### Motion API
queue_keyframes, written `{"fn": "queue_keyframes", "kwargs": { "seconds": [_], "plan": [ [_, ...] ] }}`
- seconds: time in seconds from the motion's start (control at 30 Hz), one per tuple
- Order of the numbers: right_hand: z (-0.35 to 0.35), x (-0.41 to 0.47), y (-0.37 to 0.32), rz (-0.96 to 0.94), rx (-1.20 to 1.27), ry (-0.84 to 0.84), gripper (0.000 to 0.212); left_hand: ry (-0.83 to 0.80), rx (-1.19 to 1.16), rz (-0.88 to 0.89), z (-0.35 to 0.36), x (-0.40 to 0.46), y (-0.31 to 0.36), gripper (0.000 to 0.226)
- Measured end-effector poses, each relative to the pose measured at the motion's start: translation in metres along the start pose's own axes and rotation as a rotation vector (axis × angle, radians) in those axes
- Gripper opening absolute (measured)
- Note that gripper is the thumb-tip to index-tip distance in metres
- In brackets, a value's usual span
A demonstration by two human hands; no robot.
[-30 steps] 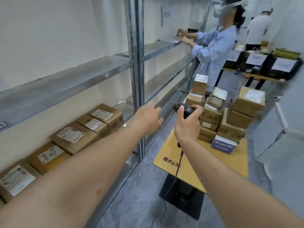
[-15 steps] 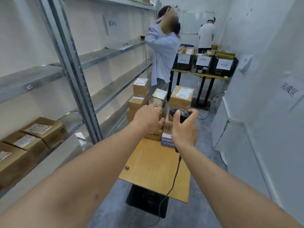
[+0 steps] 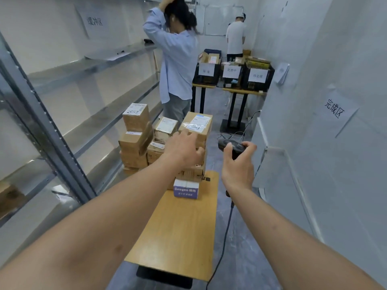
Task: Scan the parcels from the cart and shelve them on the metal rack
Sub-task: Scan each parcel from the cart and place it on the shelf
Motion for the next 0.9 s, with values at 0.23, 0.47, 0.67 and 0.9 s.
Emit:
{"fn": "queue_keyframes", "kwargs": {
  "seconds": [0.23, 0.47, 0.67, 0.9],
  "plan": [
    [0.039, 0.077, 0.004, 0.017, -0.006, 0.021, 0.035, 0.037, -0.031, -0.065, 0.015, 0.105, -0.027, 0.068],
    [0.060, 0.135, 0.009, 0.077, -0.036, 0.059, 0.035, -0.056, -0.108, -0.177, 0.031, 0.178, -0.038, 0.104],
    [0.059, 0.157, 0.024, 0.087, -0.038, 0.056, 0.034, -0.170, -0.162, -0.278, 0.048, 0.195, -0.038, 0.117],
    [0.038, 0.153, 0.028, 0.015, 0.012, -0.043, 0.032, -0.091, -0.260, -0.278, 0.044, 0.166, -0.028, 0.115]
  ]
}}
Point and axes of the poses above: each hand's wrist, its own x-axis towards the middle knuckle, its own z-axis out of the palm, y = z × x, the point moved 5 cm from there along x, towards the middle knuckle, and after that the axes turned 15 degrees about -y, right-handed, at the moved point
